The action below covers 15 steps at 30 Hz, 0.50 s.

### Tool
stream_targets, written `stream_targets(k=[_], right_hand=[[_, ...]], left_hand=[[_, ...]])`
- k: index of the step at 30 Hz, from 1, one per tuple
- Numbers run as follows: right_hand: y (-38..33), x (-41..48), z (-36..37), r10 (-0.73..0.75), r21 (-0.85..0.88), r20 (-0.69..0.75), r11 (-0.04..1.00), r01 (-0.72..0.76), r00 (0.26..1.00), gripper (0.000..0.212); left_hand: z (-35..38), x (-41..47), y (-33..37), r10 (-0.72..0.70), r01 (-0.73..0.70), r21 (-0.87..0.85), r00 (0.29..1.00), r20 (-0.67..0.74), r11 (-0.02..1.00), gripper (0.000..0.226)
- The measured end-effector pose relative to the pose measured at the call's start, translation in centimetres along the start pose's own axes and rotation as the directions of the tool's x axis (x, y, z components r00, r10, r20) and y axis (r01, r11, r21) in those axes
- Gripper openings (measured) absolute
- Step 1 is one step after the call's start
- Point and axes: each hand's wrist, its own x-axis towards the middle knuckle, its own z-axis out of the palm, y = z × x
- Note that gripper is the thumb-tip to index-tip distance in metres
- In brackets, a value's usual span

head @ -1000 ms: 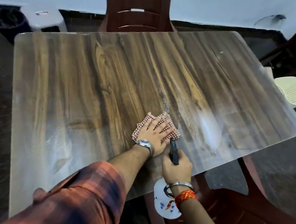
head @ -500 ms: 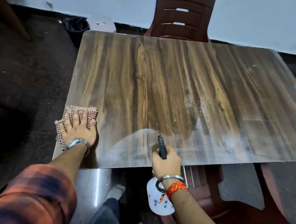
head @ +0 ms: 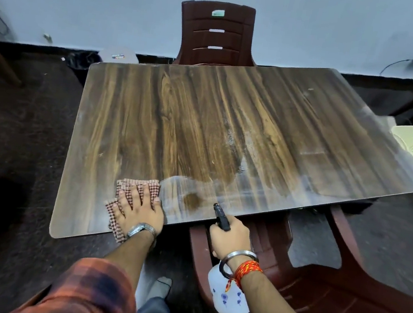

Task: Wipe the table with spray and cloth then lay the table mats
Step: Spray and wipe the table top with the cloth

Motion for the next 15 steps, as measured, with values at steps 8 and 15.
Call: stream_targets(k=[8,15], right_hand=[[-0.3,0.9,-2.5,0.061,-0.087,0.084,0.995,-0.054,0.995,0.021],[1.0,2.5,-3.6,0.080,-0.027,0.055,0.997,-0.078,0.995,0.017]], left_hand=[[1.5,-1.0,7.1,0.196,-0.198,0.021,0.978,0.069,0.980,0.056],[2.0,-0.3,9.2,0.276,-0.281,0.065,0.958,0.072,0.958,0.056]])
